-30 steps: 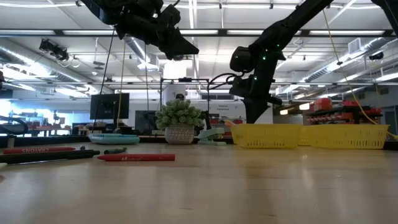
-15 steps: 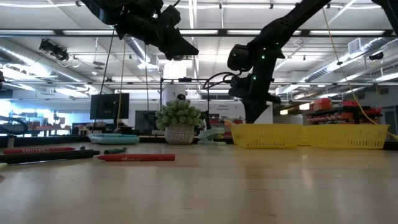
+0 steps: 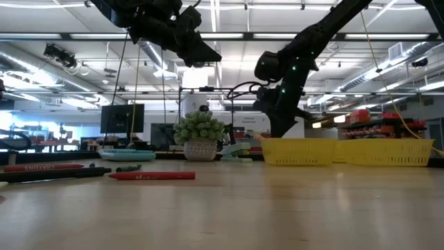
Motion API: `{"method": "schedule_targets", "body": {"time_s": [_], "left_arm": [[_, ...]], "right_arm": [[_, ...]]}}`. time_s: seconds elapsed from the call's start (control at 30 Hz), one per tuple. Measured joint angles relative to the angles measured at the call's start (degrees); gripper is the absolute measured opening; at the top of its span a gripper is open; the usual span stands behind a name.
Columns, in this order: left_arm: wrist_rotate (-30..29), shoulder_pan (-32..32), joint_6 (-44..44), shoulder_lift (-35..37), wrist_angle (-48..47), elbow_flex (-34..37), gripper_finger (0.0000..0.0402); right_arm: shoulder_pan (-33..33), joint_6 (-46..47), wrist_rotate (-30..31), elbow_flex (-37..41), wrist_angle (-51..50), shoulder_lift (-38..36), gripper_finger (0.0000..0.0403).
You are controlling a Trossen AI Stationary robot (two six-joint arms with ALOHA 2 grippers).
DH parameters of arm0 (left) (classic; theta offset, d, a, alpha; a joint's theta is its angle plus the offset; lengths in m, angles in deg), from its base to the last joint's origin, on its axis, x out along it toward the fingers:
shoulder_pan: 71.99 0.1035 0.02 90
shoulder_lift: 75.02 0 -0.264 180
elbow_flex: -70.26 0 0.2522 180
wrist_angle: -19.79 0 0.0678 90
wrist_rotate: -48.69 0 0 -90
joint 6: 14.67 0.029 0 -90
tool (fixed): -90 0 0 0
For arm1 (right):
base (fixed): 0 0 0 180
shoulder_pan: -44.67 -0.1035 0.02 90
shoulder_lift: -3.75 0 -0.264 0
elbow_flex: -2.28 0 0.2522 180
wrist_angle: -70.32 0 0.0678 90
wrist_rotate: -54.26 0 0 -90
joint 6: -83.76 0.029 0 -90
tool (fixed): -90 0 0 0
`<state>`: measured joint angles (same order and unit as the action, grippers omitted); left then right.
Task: Sort crayons/erasers/pens/pencils in bins
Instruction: Adjust the top left yellow bin
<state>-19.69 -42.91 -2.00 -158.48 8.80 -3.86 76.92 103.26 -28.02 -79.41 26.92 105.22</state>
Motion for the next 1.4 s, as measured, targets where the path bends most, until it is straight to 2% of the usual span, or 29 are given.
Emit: {"method": "schedule_targets", "body": {"time_s": [0.2, 0.33, 0.5, 0.7, 0.87, 1.03, 1.4], "left_arm": [[0.00, 0.00, -0.28, 0.00, 0.00, 0.00, 0.0011], [0.00, 0.00, -0.38, 0.00, 0.00, 0.00, 0.0017], [0.00, 0.00, -0.46, 0.00, 0.02, 0.00, 0.0025], [0.00, 0.00, -0.31, 0.00, 0.11, 0.00, 0.0012], [0.00, 0.00, 0.22, 0.00, 0.30, 0.00, 0.0015], [0.00, 0.00, 0.48, 0.00, 0.33, 0.00, 0.0025], [0.00, 0.00, 1.46, 0.00, 0.37, 0.00, 0.0014]], "right_arm": [[0.22, -1.67, -0.04, 0.00, 2.00, 0.00, 0.0041], [0.22, -2.26, -0.07, 0.00, 1.79, 0.00, 0.0041], [0.20, -3.03, -0.28, -2.26, -4.69, -0.05, 0.0041], [-0.90, -2.24, -0.20, -2.82, -13.19, -3.57, 0.0041], [-0.94, -0.25, 2.69, -2.84, -19.29, -5.38, 0.0041], [1.09, 0.48, 0.38, -0.42, -16.38, -5.35, 0.0041], [5.17, 0.18, 0.20, 2.49, -12.88, -5.35, 0.0041]]}}
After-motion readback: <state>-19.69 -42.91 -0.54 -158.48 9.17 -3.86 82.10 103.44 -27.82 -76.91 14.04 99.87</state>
